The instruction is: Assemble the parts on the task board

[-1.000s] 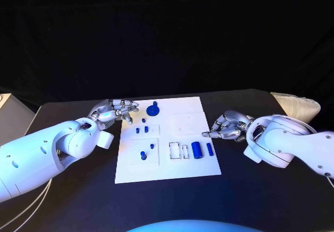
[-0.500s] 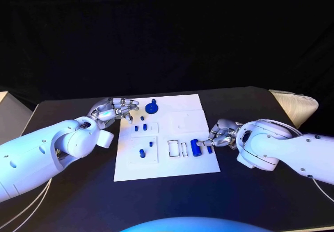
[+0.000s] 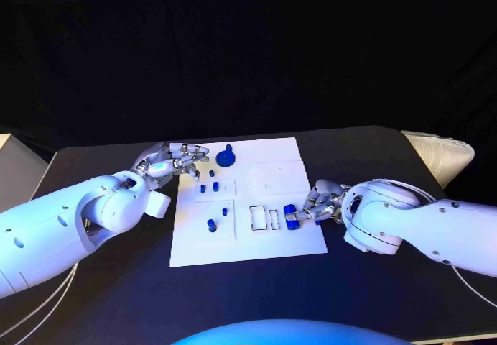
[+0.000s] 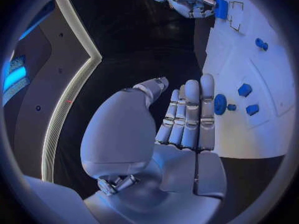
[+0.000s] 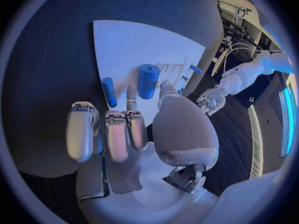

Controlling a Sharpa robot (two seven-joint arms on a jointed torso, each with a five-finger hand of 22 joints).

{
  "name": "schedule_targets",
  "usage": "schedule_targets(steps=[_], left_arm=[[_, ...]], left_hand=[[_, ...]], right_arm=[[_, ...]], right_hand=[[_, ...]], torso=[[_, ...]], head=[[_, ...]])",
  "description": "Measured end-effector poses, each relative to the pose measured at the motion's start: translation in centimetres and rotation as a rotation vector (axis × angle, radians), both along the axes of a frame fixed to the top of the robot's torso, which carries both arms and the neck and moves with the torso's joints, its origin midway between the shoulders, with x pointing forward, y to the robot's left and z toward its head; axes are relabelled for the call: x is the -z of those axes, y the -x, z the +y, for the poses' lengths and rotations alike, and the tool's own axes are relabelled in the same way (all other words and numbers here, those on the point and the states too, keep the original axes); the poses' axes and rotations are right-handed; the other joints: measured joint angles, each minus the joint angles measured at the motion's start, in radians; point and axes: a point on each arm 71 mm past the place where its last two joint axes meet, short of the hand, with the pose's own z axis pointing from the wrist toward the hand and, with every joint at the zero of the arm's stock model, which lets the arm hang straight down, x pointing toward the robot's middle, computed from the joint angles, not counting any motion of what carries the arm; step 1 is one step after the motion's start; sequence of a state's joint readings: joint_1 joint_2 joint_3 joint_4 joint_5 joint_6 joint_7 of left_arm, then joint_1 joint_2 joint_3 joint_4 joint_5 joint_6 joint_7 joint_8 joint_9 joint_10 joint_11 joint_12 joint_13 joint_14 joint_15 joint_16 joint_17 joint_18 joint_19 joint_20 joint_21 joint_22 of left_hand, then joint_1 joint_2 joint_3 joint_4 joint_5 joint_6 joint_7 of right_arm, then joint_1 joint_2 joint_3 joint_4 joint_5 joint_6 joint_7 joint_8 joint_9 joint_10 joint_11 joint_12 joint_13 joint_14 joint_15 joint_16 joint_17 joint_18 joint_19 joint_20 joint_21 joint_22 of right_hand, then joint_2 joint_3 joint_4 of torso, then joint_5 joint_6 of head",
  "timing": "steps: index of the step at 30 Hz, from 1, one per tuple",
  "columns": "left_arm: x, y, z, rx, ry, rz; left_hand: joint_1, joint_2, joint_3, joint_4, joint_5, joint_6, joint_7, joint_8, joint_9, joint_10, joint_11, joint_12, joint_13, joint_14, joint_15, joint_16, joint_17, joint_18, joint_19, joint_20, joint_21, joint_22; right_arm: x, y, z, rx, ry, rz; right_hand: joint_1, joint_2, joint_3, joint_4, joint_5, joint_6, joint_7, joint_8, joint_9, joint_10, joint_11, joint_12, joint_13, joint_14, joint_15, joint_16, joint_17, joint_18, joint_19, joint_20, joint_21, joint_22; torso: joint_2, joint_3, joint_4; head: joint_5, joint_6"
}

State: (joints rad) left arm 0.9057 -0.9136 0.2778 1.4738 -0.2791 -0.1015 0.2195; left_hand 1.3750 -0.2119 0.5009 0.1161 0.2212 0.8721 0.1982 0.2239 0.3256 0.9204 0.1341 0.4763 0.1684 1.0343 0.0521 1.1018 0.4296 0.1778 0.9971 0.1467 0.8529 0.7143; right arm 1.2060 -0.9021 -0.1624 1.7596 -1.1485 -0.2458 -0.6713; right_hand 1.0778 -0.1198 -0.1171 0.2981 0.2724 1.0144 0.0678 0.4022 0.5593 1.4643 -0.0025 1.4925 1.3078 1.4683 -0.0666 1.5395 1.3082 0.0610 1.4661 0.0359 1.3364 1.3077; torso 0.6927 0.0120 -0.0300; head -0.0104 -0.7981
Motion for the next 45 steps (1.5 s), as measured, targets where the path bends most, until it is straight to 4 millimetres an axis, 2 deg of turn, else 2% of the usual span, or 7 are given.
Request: schedule_targets(steps=[17, 22, 26, 31, 33, 38, 45], left_arm=[[0.0, 0.0, 0.2, -0.002, -0.005, -0.001], [0.0, 0.0, 0.2, -0.002, -0.006, -0.001], [0.0, 0.0, 0.2, -0.002, -0.006, -0.001], [0.0, 0.0, 0.2, -0.003, -0.007, 0.0], [0.0, 0.0, 0.2, -0.003, -0.007, 0.0], [0.0, 0.0, 0.3, -0.003, -0.008, 0.001], [0.1, 0.0, 0.4, -0.005, -0.011, 0.003]], left_hand=[[0.0, 0.0, 0.0, 0.0, 0.0, 0.0, 0.0, 0.0, 0.0, 0.0, 0.0, 0.0, 0.0, 0.0, 0.0, 0.0, 0.0, 0.0, 0.0, 0.0, 0.0, 0.0], [0.0, 0.0, 0.0, 0.0, 0.0, 0.0, 0.0, 0.0, 0.0, 0.0, 0.0, 0.0, 0.0, 0.0, 0.0, 0.0, 0.0, 0.0, 0.0, 0.0, 0.0, 0.0], [0.0, 0.0, 0.0, 0.0, 0.0, 0.0, 0.0, 0.0, 0.0, 0.0, 0.0, 0.0, 0.0, 0.0, 0.0, 0.0, 0.0, 0.0, 0.0, 0.0, 0.0, 0.0], [0.0, 0.0, 0.0, 0.0, 0.0, 0.0, 0.0, 0.0, 0.0, 0.0, 0.0, 0.0, 0.0, 0.0, 0.0, 0.0, 0.0, 0.0, 0.0, 0.0, 0.0, 0.0], [0.0, 0.0, 0.0, 0.0, 0.0, 0.0, 0.0, 0.0, 0.0, 0.0, 0.0, 0.0, 0.0, 0.0, 0.0, 0.0, 0.0, 0.0, 0.0, 0.0, 0.0, 0.0], [0.0, 0.0, 0.003, 0.003, 0.0, 0.0, 0.0, 0.0, 0.0, 0.0, 0.0, 0.0, 0.0, 0.0, 0.0, 0.0, 0.0, 0.0, 0.0, 0.0, 0.0, -0.001], [0.0, 0.0, 0.003, 0.003, 0.0, 0.0, 0.0, 0.0, 0.0, 0.0, 0.0, 0.0, 0.0, 0.0, 0.0, 0.0, 0.0, 0.0, 0.0, 0.0, 0.0, -0.001]], right_arm=[[1.2, -0.5, 1.1, -0.011, 0.013, 0.015], [1.4, -0.7, 1.3, -0.012, 0.017, 0.013], [1.4, -0.8, 1.4, -0.013, 0.018, 0.012], [1.4, -0.7, 1.5, -0.016, 0.013, 0.01], [1.4, -0.7, 1.5, -0.013, 0.008, 0.011], [1.3, -0.3, 1.2, 0.006, -0.018, 0.016], [0.3, 0.0, 1.0, 0.042, -0.073, 0.031]], right_hand=[[0.007, 0.007, 0.0, 0.0, 0.0, -0.003, -0.004, 0.012, 0.019, 0.0, 0.0, 0.0, 0.0, 0.0, 0.0, 0.0, 0.0, 0.0, 0.0, 0.0, 0.007, 0.0], [0.031, 0.031, 0.005, -0.004, 0.032, -0.011, 0.0, 0.03, 0.039, 0.0, 0.0, -0.004, 0.0, 0.0, 0.0, 0.0, 0.0, 0.0, 0.0, 0.0, 0.007, 0.0], [0.056, 0.041, 0.016, -0.004, 0.094, -0.018, -0.004, 0.034, 0.049, 0.0, 0.0, -0.004, 0.0, 0.0, 0.0, 0.0, 0.0, 0.0, 0.0, 0.0, 0.008, 0.0], [0.076, 0.057, 0.03, -0.005, 0.172, -0.024, 0.003, 0.033, 0.062, 0.004, -0.004, -0.004, 0.0, -0.004, -0.003, 0.002, 0.0, 0.0, 0.0, 0.0, 0.019, 0.0], [0.084, 0.065, 0.035, -0.006, 0.188, -0.023, -0.003, 0.031, 0.062, 0.004, -0.004, -0.004, 0.0, -0.004, -0.003, 0.004, 0.0, 0.0, 0.0, 0.0, 0.026, 0.0], [0.089, 0.07, 0.042, -0.006, 0.216, -0.026, -0.013, 0.027, 0.062, 0.0, -0.007, -0.004, 0.0, 0.0, -0.007, 0.004, 0.0, 0.0, 0.0, 0.0, 0.032, 0.0], [0.097, 0.078, 0.045, -0.006, 0.218, -0.021, -0.01, 0.031, 0.064, 0.0, -0.007, -0.004, 0.0, 0.0, -0.007, 0.008, 0.0, 0.0, 0.0, 0.0, 0.038, 0.0]], torso=[[0.0, 0.0008, -0.0006], [0.0, 0.0008, -0.0006], [0.0, 0.0006, -0.0007], [-0.001, 0.0001, -0.0012], [-0.001, 0.0001, -0.0012], [-0.001, 0.0, -0.0012], [-0.001, -0.0012, -0.0012]], head=[[0.003, -0.007], [0.003, -0.009], [0.002, -0.011], [0.002, -0.011], [0.003, -0.011], [0.005, -0.01], [0.008, -0.007]])
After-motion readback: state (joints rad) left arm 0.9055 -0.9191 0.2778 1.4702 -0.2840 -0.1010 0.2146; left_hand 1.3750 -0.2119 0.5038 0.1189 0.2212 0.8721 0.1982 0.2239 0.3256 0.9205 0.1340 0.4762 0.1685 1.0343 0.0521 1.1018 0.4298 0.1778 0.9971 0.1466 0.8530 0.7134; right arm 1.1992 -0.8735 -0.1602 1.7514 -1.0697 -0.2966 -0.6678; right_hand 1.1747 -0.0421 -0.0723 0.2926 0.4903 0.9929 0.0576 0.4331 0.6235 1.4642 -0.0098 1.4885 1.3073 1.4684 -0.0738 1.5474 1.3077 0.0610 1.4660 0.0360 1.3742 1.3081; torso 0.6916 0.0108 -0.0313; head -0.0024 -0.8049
